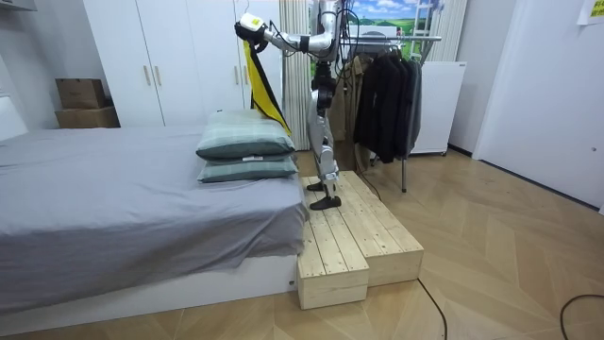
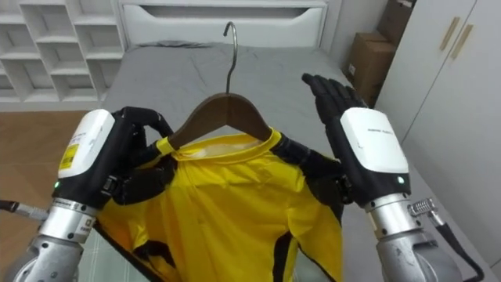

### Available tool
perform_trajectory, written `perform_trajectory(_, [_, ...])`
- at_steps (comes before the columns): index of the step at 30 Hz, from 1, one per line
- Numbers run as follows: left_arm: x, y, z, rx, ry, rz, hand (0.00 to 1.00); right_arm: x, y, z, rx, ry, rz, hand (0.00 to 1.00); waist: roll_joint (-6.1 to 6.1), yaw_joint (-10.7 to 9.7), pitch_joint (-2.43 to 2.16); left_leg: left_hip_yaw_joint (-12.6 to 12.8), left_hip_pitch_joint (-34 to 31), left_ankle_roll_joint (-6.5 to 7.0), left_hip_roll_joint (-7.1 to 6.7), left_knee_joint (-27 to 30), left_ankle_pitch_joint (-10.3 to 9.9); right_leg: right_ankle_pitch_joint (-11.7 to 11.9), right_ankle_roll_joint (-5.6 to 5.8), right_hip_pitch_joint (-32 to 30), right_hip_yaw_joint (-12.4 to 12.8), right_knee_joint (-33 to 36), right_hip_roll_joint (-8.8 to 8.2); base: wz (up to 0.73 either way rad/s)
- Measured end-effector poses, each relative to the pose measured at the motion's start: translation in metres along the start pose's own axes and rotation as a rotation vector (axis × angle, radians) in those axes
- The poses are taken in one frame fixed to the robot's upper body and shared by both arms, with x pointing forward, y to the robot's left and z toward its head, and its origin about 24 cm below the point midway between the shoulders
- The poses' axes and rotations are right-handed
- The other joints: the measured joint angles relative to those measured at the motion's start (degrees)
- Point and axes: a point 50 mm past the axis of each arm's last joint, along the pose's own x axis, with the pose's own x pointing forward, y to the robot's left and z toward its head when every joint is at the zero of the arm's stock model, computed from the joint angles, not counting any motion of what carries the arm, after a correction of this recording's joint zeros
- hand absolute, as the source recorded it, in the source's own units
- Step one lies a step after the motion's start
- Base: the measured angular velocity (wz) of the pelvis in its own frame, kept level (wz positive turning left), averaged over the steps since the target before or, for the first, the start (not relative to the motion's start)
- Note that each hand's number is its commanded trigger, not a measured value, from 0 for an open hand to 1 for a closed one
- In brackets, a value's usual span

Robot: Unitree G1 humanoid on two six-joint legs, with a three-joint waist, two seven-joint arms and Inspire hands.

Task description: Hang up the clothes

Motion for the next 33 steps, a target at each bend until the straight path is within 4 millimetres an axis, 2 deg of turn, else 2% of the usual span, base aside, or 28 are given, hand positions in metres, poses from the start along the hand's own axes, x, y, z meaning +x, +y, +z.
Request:
perform_trajectory(11, [0.000, 0.002, 0.001, 0.007, -0.013, 0.000, 1.00, -0.001, 0.008, 0.000, 0.036, 0.004, 0.192, 0.00, -0.04, 0.0, -0.01, 0.0, 0.3, 0.00, -0.05, 0.0, 0.0, 0.0, -0.01, 0.4, 0.1, 0.0, -0.06, 0.00])
perform_trajectory(27, [0.000, 0.002, 0.002, 0.007, -0.015, -0.001, 1.00, -0.002, 0.013, -0.001, 0.046, 0.011, 0.285, 0.00, -0.04, 0.2, 0.00, -0.6, 0.6, 0.00, -0.08, 0.0, 0.0, 0.0, 0.00, 0.9, -0.4, -0.1, -0.11, 0.01])
perform_trajectory(33, [0.000, 0.002, 0.002, 0.007, -0.017, -0.003, 1.00, -0.001, 0.014, -0.003, 0.102, 0.020, 0.303, 0.00, -0.07, 0.1, 0.12, -0.6, 0.6, 0.00, -0.06, 0.0, 0.0, 0.0, 0.00, 0.9, -0.5, -0.1, -0.10, 0.00])
